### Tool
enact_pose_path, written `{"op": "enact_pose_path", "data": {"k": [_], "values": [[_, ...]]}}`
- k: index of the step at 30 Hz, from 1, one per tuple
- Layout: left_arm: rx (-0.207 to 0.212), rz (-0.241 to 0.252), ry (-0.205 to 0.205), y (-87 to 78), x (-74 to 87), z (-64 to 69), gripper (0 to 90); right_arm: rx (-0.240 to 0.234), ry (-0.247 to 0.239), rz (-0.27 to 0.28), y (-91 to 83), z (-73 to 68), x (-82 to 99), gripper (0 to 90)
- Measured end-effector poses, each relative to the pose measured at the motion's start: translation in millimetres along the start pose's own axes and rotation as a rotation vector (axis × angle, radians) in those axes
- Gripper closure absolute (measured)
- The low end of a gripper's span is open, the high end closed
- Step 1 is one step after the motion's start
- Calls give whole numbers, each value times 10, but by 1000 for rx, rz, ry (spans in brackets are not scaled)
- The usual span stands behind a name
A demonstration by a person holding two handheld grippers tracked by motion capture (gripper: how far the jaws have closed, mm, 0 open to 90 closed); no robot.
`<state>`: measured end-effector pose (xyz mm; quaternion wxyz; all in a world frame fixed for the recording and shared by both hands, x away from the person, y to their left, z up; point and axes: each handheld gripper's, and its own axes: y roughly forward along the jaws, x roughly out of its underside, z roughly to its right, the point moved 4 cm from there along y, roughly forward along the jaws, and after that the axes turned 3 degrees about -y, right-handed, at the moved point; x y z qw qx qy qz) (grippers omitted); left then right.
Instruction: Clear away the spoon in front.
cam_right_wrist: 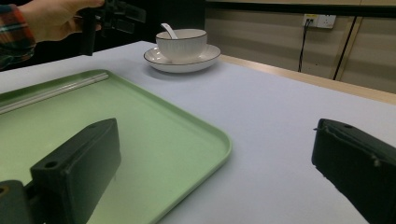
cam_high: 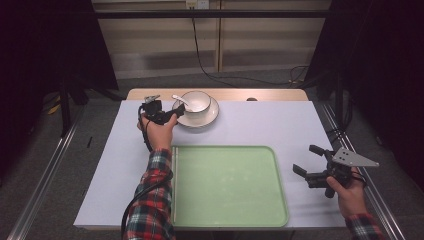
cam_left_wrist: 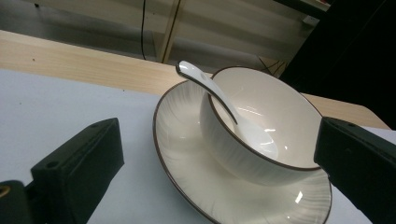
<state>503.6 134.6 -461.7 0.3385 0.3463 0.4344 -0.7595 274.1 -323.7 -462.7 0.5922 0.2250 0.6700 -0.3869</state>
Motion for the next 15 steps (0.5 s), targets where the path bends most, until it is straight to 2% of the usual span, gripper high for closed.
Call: {"op": "enact_pose_path", "data": {"k": [2,3,8,13,15], "values": [[-7,-2,-19,58,0,-14,13,-9,1,0,-2,2,1,6],[-9,-11,-4,79,-1,-26,13,-9,1,0,-2,2,1,6],[-15,-14,-23,193,1,-43,14,-14,-5,0,2,8,5,6],[-23,-2,-34,257,-63,-55,25,-10,-2,1,6,7,5,6],[-28,6,-26,277,-100,-65,30,-12,-2,1,7,7,5,6]]}}
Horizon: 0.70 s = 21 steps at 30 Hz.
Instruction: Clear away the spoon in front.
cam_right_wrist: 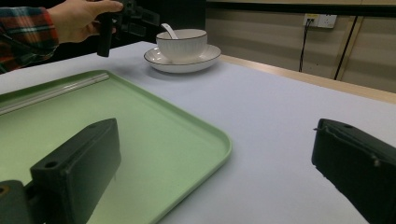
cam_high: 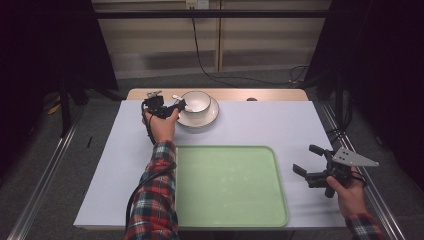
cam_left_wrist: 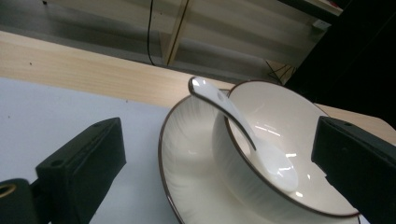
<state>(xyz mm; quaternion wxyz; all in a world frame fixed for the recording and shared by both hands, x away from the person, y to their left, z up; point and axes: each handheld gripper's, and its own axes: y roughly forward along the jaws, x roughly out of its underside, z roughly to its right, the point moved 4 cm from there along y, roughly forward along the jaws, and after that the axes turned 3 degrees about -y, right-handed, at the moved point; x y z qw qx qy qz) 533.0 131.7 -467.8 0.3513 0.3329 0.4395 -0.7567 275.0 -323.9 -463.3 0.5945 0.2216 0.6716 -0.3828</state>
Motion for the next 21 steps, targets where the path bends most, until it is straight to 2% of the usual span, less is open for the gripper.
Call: {"op": "enact_pose_path", "data": {"k": [1,2,7,12,13,16,18,21], "values": [[-4,0,-9,14,-12,2,32,-8,-2,-1,-2,3,1,6],[-3,-5,-1,24,-22,0,32,-17,-2,-5,-5,3,1,6],[-4,0,-5,102,-61,16,53,-19,-1,-5,-4,2,1,6],[-15,-10,-7,193,-49,-16,103,-3,7,3,-6,11,0,6],[-8,-9,-20,207,-41,-16,103,-3,7,3,-6,11,0,6],[-16,-8,-10,241,-25,-33,155,-11,9,-5,-10,11,5,6],[-6,-3,-28,260,-13,-43,182,0,12,1,-2,14,4,6],[-2,-5,-23,290,0,-39,238,-6,5,-1,-9,20,6,6]]}}
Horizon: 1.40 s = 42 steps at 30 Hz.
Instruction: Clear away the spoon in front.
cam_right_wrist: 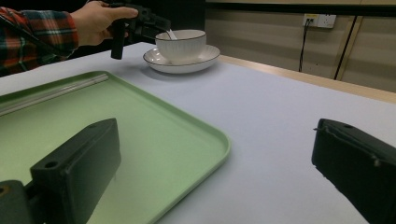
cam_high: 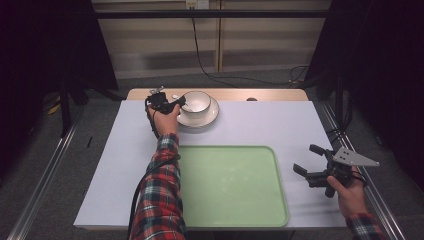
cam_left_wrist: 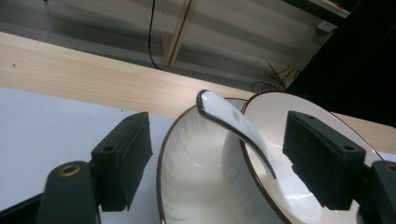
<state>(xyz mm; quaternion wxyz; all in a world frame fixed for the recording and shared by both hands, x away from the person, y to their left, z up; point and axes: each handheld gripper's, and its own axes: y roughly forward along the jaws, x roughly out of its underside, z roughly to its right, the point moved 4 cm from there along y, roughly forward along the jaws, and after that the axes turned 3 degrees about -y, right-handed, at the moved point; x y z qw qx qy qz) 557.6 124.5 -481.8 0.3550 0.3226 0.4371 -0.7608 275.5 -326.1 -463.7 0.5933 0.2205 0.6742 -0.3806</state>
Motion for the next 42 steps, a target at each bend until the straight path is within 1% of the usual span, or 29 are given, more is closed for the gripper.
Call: {"op": "enact_pose_path", "data": {"k": [1,3,4,6,7,8,9,10,11,13,15,16,17,19,20,21,22,24,25,26,27,28,30,32,34,38,40,41,42], "values": [[-7,-1,1,6,2,-7,247,3,1,1,0,2,1,6],[-10,2,-11,21,4,-8,270,15,6,8,2,6,-1,6],[-8,6,-18,31,6,-10,286,4,0,4,-5,8,0,6],[-11,4,3,36,0,-26,304,1,1,2,-3,3,0,6],[-6,8,-9,44,-1,-22,326,2,0,1,-2,0,1,6],[-4,14,-19,51,1,-18,328,6,7,3,2,-4,0,6],[7,12,-10,54,3,-20,341,4,3,1,4,-4,3,6],[7,11,-4,60,7,-22,361,1,-4,-2,4,0,7,6],[13,9,-25,66,16,-12,364,1,-4,-2,6,1,8,6],[25,11,-46,69,18,3,416,6,4,-2,5,1,7,6],[21,-2,-12,82,23,17,454,8,0,3,3,0,6,6],[28,-1,-31,92,26,33,454,8,0,3,3,0,6,6],[32,-3,-42,95,30,44,474,8,1,1,2,1,7,6],[30,2,-35,107,32,48,486,7,2,1,0,3,8,6],[22,5,-27,111,36,45,480,-1,-1,0,-8,5,8,6],[30,-2,-29,116,40,52,489,3,-3,4,-7,9,7,6],[27,-3,-43,124,46,65,525,3,-1,7,-7,11,8,6],[28,-11,-40,120,51,62,536,8,0,6,-9,12,8,6],[28,-2,-53,123,51,67,555,9,4,9,-8,10,5,6],[27,2,-42,125,51,67,558,-2,-3,2,-15,9,6,6],[33,3,-38,121,49,73,581,-1,-2,2,-16,8,5,6],[29,9,-45,120,46,82,599,-1,-4,1,-16,7,5,6],[37,6,-34,100,42,70,640,1,-6,1,-15,9,7,6],[28,24,-27,81,25,75,677,2,-3,1,-14,7,6,6],[26,35,-18,56,4,78,689,3,1,3,-11,2,5,6],[44,48,-13,19,-47,110,727,6,-2,4,-3,2,5,6],[51,56,-16,14,-66,129,748,0,0,0,-7,-3,3,6],[51,58,-13,6,-74,133,750,1,0,2,-8,-3,1,6],[51,59,-5,2,-81,136,759,-9,-2,-4,-15,-1,4,6]]}}
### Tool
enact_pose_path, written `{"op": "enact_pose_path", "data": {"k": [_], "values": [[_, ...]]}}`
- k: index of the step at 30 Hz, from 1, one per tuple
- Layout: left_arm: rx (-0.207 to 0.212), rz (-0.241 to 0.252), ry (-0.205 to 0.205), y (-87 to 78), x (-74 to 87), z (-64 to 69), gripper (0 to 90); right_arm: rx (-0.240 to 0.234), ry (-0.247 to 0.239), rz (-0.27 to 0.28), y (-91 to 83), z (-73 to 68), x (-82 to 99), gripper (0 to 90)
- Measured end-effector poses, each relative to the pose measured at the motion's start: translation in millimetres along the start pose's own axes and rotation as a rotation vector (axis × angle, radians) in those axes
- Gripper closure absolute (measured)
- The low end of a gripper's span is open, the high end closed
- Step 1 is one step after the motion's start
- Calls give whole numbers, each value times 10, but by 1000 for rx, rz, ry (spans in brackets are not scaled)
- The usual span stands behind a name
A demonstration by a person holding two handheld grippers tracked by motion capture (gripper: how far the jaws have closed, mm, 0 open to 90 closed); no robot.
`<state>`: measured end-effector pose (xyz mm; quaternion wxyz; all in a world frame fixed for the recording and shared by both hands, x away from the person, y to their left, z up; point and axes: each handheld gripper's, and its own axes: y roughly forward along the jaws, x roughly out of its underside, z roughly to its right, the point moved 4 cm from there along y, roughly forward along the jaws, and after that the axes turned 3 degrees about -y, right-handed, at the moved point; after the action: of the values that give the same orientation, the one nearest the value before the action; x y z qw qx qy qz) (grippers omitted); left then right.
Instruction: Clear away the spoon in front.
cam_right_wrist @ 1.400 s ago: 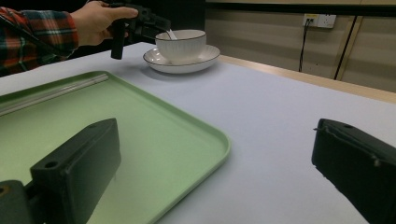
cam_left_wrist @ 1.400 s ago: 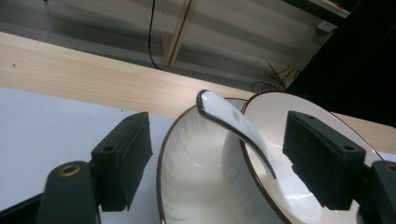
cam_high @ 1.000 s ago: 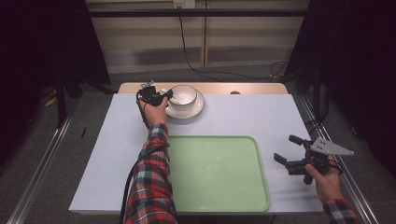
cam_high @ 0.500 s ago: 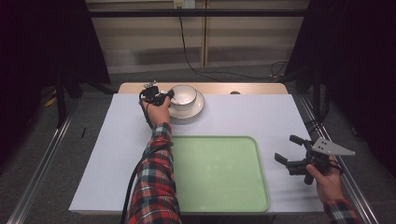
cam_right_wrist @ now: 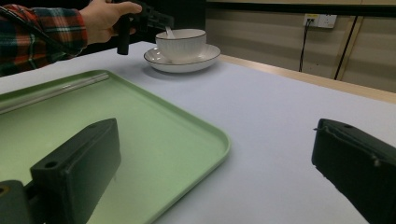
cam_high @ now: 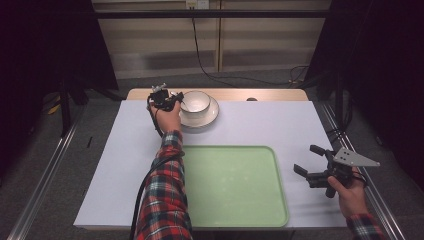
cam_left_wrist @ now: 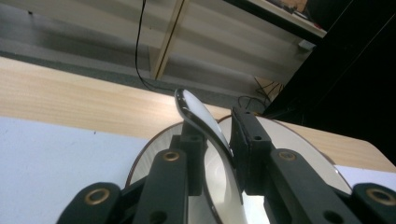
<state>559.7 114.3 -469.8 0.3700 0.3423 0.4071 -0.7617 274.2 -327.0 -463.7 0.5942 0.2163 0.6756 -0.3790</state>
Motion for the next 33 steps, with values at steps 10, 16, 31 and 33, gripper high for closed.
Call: {"op": "enact_pose_path", "data": {"k": [10,16,31,33], "values": [[24,51,-8,82,-19,81,790,8,3,5,5,3,-1,6],[44,70,-39,140,-43,159,821,8,-4,6,3,9,4,6],[94,63,-75,149,-134,309,858,10,0,14,-15,15,-2,6],[103,74,-78,105,-171,317,857,12,4,17,-15,13,-5,6]]}}
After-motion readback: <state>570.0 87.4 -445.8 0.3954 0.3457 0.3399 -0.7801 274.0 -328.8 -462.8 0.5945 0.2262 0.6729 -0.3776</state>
